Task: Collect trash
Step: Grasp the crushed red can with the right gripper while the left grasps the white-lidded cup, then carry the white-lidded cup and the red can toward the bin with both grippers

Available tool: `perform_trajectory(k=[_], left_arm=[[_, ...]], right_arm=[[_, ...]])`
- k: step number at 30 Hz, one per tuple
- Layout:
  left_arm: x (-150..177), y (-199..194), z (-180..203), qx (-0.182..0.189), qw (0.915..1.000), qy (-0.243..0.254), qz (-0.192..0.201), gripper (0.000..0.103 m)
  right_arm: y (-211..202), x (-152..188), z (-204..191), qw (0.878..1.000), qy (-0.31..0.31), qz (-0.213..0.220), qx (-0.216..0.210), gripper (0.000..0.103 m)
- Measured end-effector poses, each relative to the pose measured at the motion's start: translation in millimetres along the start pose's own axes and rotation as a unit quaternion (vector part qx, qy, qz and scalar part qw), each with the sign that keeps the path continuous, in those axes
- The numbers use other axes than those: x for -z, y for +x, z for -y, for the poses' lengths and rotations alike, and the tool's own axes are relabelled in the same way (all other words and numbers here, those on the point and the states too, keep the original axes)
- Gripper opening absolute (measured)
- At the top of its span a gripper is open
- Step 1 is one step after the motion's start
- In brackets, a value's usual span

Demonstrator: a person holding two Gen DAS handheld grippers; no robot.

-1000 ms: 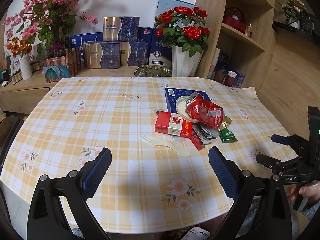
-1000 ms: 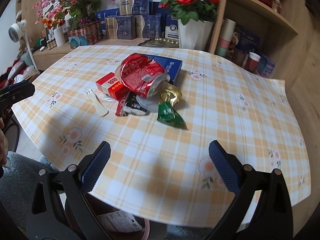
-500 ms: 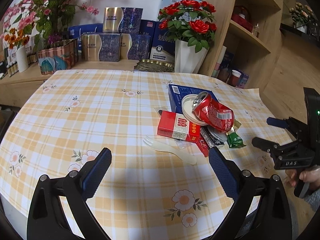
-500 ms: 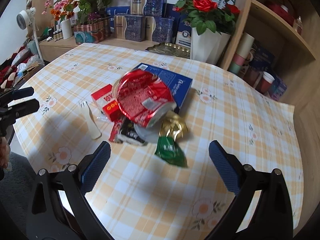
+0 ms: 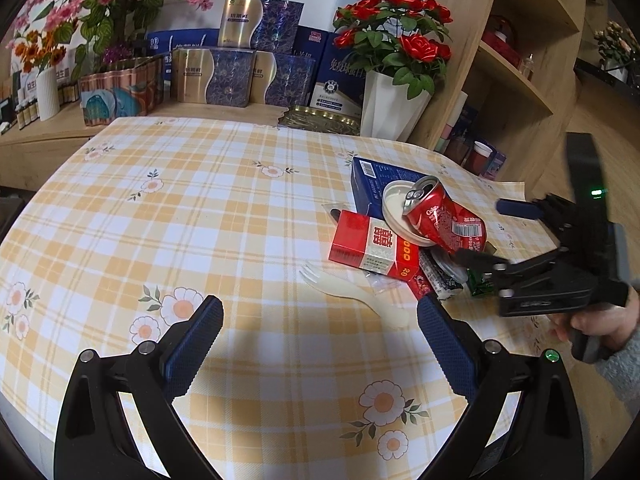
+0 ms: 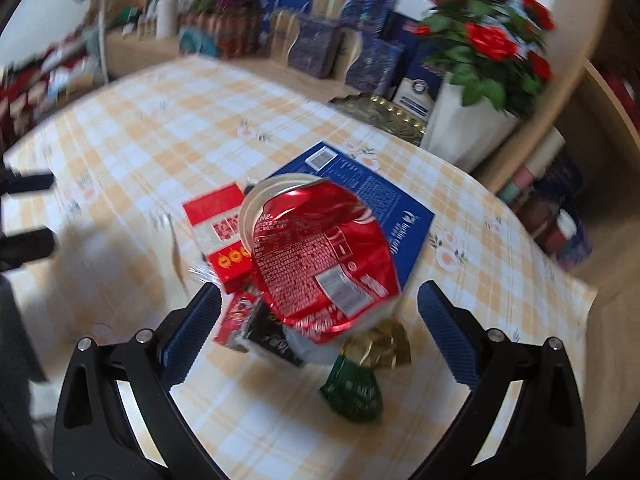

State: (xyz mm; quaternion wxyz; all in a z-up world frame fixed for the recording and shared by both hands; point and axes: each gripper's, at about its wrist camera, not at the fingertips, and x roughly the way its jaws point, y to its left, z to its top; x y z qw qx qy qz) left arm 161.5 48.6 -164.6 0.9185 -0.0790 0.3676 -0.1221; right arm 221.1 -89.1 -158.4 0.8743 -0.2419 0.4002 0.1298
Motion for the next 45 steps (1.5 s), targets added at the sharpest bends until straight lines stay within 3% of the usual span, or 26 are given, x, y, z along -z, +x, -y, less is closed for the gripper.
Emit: perform_trajectory(k=[9, 13, 19, 22, 28, 33, 38, 43, 45], left_arm=[[0, 6, -2, 0.011, 0.9999, -0.007, -0.007, 0.095], [-1, 10, 0, 0.027, 0.9995, -0.012, -0.015, 0.095], [-6, 21, 6, 0.038, 0.9988, -0.015, -0.026, 0.095], [-10, 26, 13, 0.05, 0.9981, -0.015, -0.031, 0.095], [-26, 50, 19, 0.099, 0.9905, -0.069, -0.065, 0.08], [-40, 77, 9, 0.085, 0.9878, -0.099, -0.086, 0.062], [-48, 102, -15, 0.086, 0.9795, -0.148, -0.106, 0.044], [-56, 120, -17, 0.076, 0.9811, -0.138, -0.113, 0.028], [-58, 126, -14, 0.071, 0.9825, -0.127, -0.116, 0.014]], right_arm=[[50, -17, -11, 0.996, -0.061, -0.066, 0.02, 0.095], [46, -17, -4, 0.996, -0.054, -0.067, -0.003, 0.074], [11, -13, 20, 0.997, -0.003, -0.034, -0.066, 0.028], [-9, -10, 41, 0.994, 0.048, -0.007, -0.094, 0.011], [-27, 0, 70, 0.982, 0.134, 0.031, -0.129, 0.01], [-40, 11, 84, 0.971, 0.189, 0.066, -0.129, 0.01], [-49, 22, 97, 0.962, 0.224, 0.09, -0.13, 0.01], [-53, 30, 101, 0.961, 0.228, 0.094, -0.129, 0.01], [-54, 33, 101, 0.96, 0.23, 0.093, -0.127, 0.01]])
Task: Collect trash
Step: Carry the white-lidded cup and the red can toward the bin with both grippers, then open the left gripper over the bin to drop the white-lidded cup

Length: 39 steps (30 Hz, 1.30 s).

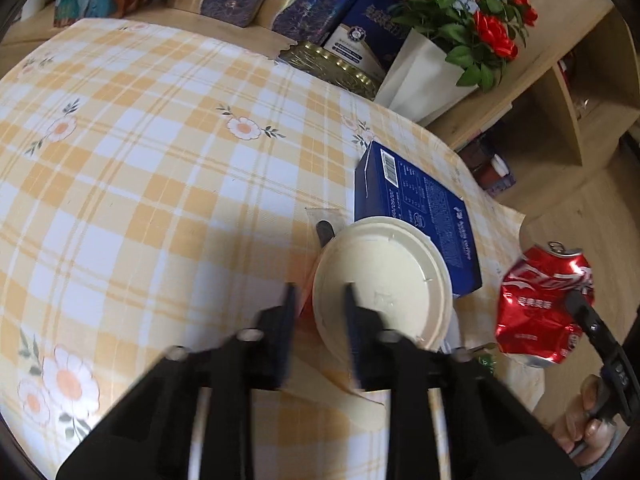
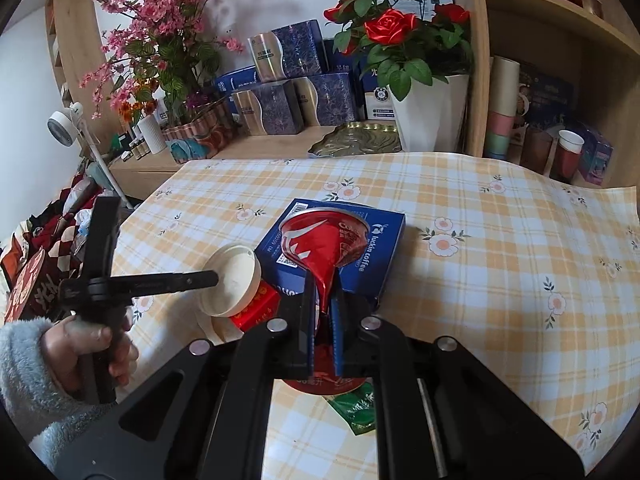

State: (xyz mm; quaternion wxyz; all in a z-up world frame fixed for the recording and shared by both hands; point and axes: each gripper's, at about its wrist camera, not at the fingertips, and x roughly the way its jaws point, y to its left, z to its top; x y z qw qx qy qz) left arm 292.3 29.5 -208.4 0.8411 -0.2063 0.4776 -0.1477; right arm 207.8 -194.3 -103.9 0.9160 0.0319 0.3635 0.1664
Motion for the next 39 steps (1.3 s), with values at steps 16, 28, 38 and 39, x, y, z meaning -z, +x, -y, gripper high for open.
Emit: perform_trajectory(k=[16, 28, 38, 39], left_arm=[[17, -78, 33, 0.003, 0.9951, 0.086, 0.049, 0.004], [105, -145, 60, 0.002, 0.9835, 0.175, 0.045, 0.004], [205, -155, 64, -0.004, 0.9724, 0.233, -0.008, 0.004], [215, -152, 63, -0.006, 0.9713, 0.237, -0.016, 0.004]], right_arm=[[-40, 27, -8, 0.999, 0.039, 0.017, 0.002, 0.01], [-96, 76, -40, 0.998, 0.052, 0.029, 0.001, 0.01], [-137, 134, -49, 0.997, 0.07, 0.039, 0.004, 0.01], [-138, 138, -48, 0.997, 0.073, 0.038, 0.004, 0.01]])
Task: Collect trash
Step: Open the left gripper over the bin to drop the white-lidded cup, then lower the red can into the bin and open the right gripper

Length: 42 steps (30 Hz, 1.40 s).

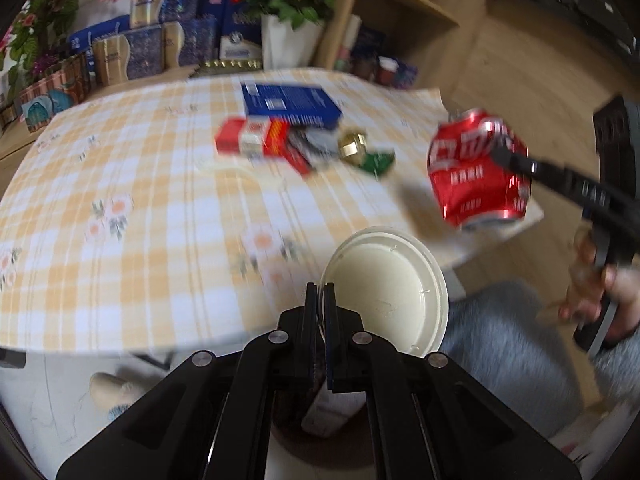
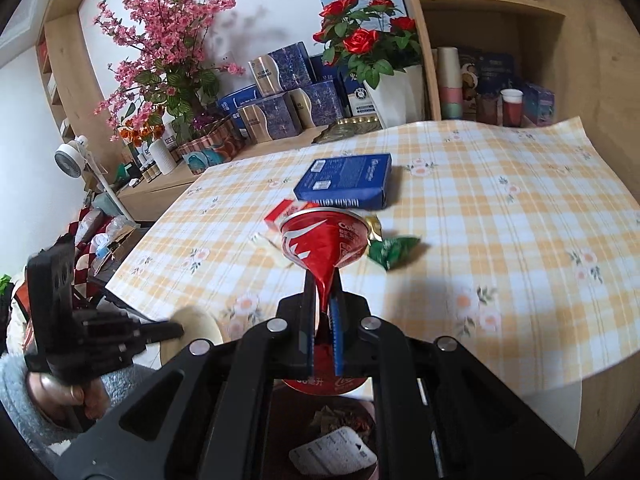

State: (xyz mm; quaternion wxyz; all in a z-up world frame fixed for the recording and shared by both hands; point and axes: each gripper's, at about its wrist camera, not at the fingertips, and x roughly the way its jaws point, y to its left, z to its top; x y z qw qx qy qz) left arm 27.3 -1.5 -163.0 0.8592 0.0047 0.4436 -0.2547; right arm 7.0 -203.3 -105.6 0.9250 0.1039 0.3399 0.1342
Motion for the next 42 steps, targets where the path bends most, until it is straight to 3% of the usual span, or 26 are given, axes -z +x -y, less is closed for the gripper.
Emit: perform_trajectory(k=[8, 16, 17, 18, 19, 20, 27, 35, 42], left_arm=[[52, 39, 18, -0.017, 0.9966, 0.036, -0.072, 0.004], [63, 76, 14, -0.027, 0.9917, 0.046, -0.117, 0.005], [63, 78, 14, -0.027, 0.9917, 0.045, -0.118, 0.007], [63, 80, 13, -0.024, 0.9921, 0.043, -0.115, 0.019], [62, 80, 14, -0.02, 0.9929, 0.038, -0.111, 0.03], [62, 79, 14, -0.019, 0.9936, 0.034, -0.106, 0.05], [47, 45, 4, -0.026, 0.9995, 0.0, -0.019, 0.082], [43, -9, -19, -0.084, 0.9923, -0.039, 0.082, 0.092], [54, -23, -24, -0.111, 0.985, -0.047, 0.124, 0.094]], right_arm=[[-11, 33, 11, 1.0, 0.016, -0.014, 0.004, 0.01], [-9, 47, 21, 0.999, 0.03, -0.029, 0.005, 0.01], [-8, 49, 22, 0.999, 0.031, -0.031, 0.005, 0.01], [-7, 49, 22, 0.999, 0.032, -0.032, 0.004, 0.01], [-6, 50, 22, 0.999, 0.032, -0.033, 0.003, 0.01], [-5, 51, 22, 0.999, 0.033, -0.036, 0.0, 0.01], [10, 67, 9, 0.997, 0.027, -0.062, -0.026, 0.01], [41, 97, -28, 0.99, -0.024, -0.125, -0.056, 0.01], [77, 119, -49, 0.977, -0.072, -0.193, -0.047, 0.01]])
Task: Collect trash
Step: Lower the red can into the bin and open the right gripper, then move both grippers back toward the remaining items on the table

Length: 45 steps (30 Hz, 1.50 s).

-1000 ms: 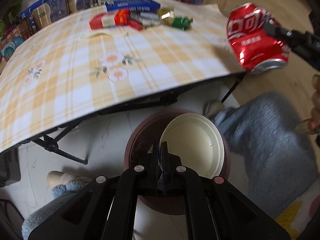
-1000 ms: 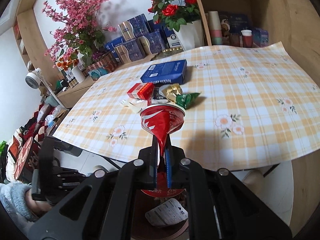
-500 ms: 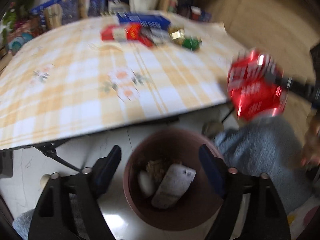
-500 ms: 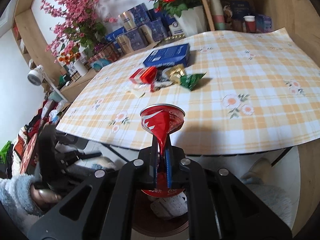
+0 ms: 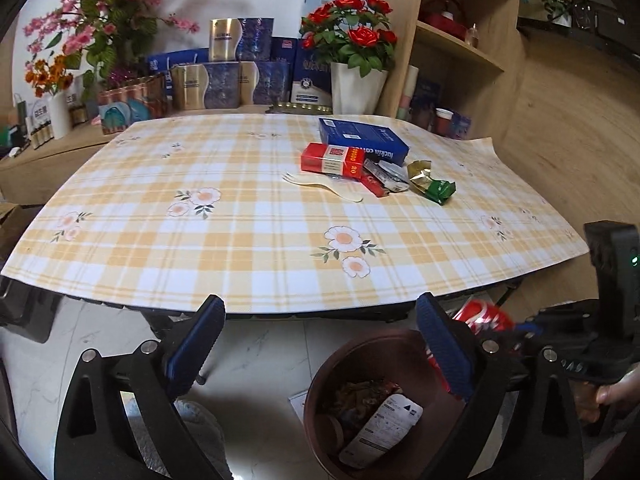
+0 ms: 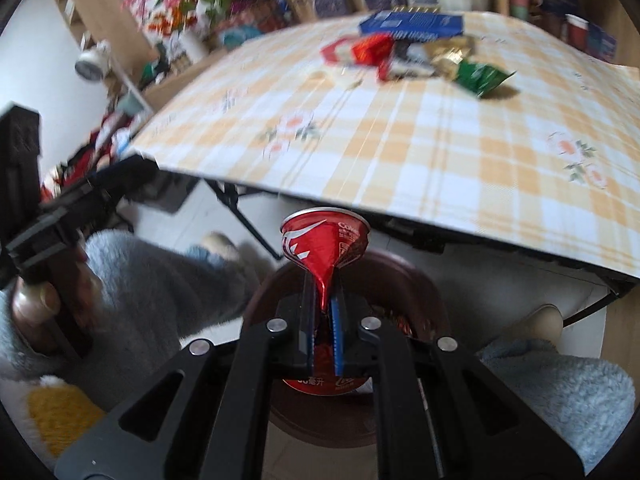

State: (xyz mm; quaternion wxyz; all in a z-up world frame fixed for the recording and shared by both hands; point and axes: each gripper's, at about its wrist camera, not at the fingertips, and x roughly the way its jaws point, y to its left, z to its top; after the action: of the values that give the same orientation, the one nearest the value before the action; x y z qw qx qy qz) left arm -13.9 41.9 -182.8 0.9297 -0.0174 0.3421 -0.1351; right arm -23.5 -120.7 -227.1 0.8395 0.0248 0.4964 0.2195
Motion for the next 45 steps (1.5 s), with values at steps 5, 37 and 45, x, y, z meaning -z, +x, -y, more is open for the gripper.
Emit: perform_trajectory(k=[5, 37, 45], left_arm=[[9, 0, -1, -0.007, 1.0, 0.001, -0.003, 0.094], [14, 5, -5, -0.017, 0.9998, -0.008, -0.008, 0.094], [4, 6, -11, -0.015, 0.9995, -0.025, -0.011, 0.094]], right_arm=[[21, 1, 0, 1.0, 0.0, -0.028, 0.013, 0.01], [34, 5, 7, 0.997, 0.018, -0.044, 0.064, 0.091], [-19, -16, 23, 0.995, 0.055, 0.05, 0.063, 0.097]])
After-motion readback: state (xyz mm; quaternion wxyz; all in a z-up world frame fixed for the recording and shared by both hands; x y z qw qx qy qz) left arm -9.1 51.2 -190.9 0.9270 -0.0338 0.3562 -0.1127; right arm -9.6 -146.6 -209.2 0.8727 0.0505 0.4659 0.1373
